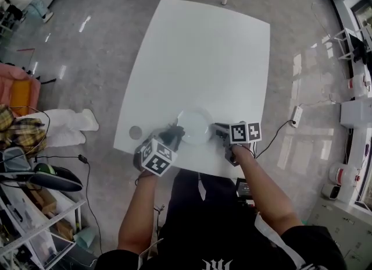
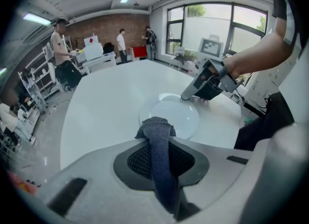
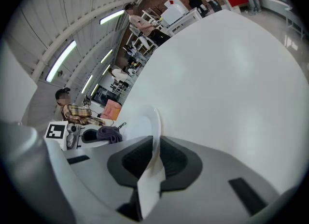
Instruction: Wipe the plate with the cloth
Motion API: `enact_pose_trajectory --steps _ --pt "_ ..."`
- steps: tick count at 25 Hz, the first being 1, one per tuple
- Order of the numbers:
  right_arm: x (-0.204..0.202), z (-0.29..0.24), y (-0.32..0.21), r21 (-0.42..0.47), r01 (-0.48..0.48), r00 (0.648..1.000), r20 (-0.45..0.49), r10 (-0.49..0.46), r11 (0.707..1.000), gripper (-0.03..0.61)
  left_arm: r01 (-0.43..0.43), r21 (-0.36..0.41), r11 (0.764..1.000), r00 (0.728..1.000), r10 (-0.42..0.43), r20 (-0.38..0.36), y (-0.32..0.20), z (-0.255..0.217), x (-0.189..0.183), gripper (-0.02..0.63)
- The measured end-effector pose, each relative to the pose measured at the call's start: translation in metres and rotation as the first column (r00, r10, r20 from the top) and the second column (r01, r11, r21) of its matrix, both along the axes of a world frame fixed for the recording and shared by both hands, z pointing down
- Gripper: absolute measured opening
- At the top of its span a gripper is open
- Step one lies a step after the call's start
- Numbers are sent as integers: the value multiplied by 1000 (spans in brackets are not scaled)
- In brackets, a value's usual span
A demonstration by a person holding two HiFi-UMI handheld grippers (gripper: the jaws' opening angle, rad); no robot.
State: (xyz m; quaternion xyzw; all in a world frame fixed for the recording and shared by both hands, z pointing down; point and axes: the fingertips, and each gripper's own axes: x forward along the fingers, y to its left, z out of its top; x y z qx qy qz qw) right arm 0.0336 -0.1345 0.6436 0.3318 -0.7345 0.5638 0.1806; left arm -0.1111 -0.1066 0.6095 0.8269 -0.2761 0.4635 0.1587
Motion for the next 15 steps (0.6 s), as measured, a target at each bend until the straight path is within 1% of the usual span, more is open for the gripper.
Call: enact_pose_trajectory --steps 2,5,8,10,12,14,15 --pt "1 0 -1 -4 -29 999 20 29 1000 40 -11 -13 1000 1000 11 -10 11 -1 3 51" --pt "6 -2 5 -6 -56 998 10 56 998 81 -21 -26 999 999 20 -36 27 -10 8 51" --pt "15 -9 14 22 -84 996 -7 84 996 81 -13 -27 1000 996 11 -86 43 -26 7 51" --pt "18 -25 21 71 -101 995 27 100 992 55 0 -28 1000 990 -4 -144 56 -38 2 51" --pt "15 -54 30 142 -106 990 105 91 984 28 -4 -18 1000 981 1 -194 69 -49 -5 51" --pt "9 -86 40 229 -79 985 170 40 970 23 -32 8 999 972 33 -231 82 -55 -9 51" --pt "5 -100 47 278 -47 985 172 -2 959 23 -39 15 999 965 41 -259 87 -59 -11 51"
